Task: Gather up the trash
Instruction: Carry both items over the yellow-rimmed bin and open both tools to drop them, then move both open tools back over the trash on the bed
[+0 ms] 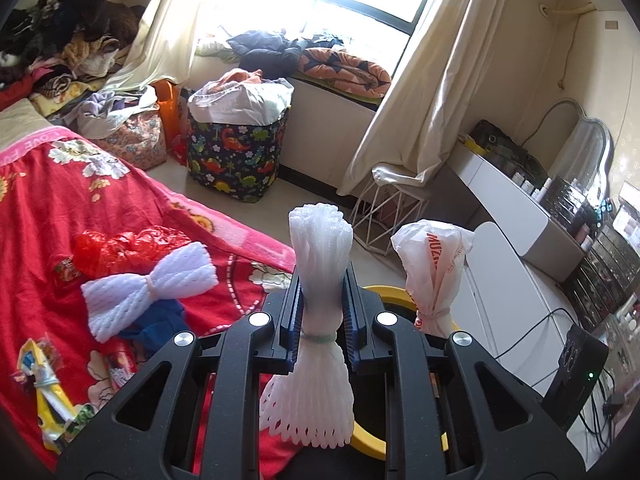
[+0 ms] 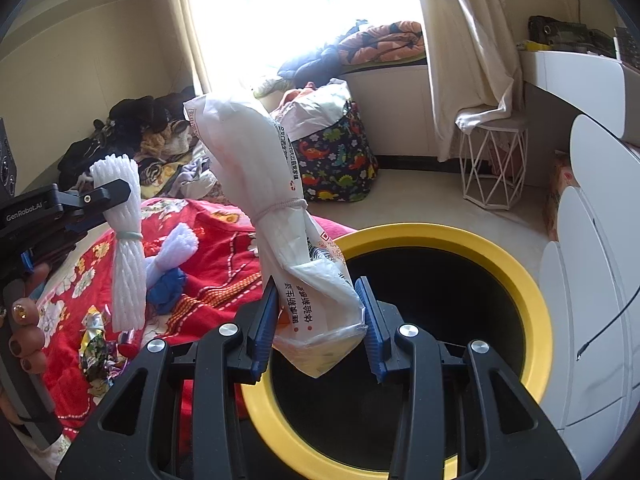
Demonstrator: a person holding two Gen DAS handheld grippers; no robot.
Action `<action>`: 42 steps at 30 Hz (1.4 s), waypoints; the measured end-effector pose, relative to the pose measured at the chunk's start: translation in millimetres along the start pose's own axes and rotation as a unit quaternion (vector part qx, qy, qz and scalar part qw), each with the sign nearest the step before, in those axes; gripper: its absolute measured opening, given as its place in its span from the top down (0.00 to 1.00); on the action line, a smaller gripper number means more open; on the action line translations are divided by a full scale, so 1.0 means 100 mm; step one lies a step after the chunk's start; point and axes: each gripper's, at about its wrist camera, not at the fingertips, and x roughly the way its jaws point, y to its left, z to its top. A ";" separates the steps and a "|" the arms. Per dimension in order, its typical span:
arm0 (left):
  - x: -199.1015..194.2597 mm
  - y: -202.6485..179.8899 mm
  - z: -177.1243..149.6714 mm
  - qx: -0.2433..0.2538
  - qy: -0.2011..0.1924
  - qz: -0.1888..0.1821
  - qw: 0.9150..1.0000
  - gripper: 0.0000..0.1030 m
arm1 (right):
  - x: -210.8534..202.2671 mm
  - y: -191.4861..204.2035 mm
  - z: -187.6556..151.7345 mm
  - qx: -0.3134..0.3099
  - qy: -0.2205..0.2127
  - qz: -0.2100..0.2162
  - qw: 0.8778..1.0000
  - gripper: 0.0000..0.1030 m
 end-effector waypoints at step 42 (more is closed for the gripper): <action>0.31 -0.41 -0.22 0.021 0.018 0.009 1.000 0.11 | -0.21 -0.71 -0.15 0.082 -0.025 -0.076 0.993 0.29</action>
